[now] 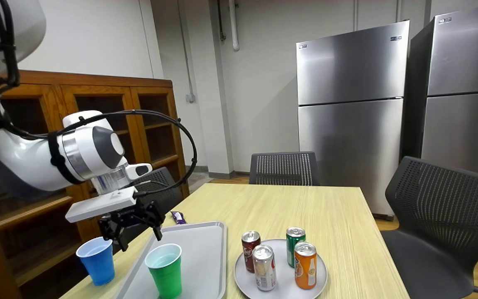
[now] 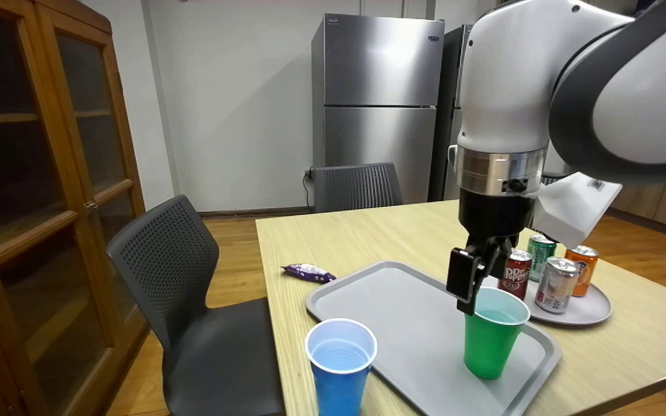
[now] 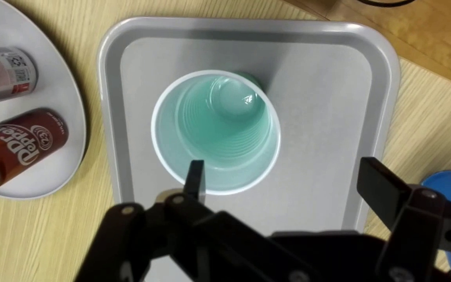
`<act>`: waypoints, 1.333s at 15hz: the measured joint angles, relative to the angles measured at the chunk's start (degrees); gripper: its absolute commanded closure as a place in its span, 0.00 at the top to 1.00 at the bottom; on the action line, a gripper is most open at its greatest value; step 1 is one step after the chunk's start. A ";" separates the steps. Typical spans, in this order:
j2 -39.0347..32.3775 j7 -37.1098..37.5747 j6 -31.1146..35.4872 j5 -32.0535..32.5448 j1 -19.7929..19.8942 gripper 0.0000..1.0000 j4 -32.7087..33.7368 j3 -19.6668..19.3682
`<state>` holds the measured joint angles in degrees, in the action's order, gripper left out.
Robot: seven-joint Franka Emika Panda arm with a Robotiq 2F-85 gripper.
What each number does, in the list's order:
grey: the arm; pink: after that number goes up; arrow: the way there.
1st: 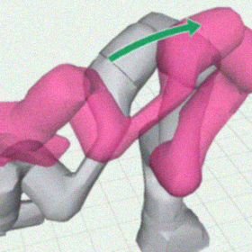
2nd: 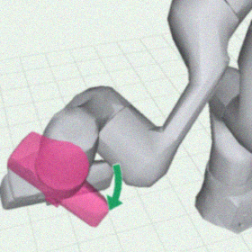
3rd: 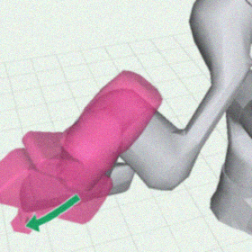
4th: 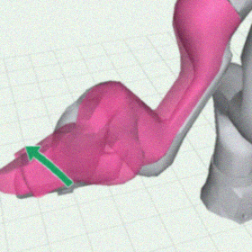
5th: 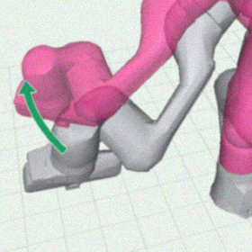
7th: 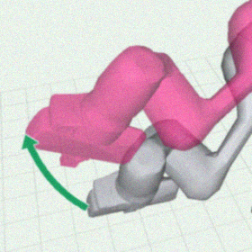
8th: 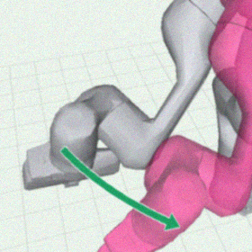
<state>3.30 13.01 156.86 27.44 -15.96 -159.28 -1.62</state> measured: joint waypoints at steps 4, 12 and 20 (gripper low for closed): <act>-0.42 0.00 0.00 -3.15 2.58 1.00 0.04 3.53; -2.51 0.04 0.00 -3.76 5.67 1.00 0.04 4.51; -5.95 0.04 0.04 -3.87 6.04 1.00 0.83 4.52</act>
<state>-2.65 13.06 156.90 23.57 -9.92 -158.45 2.89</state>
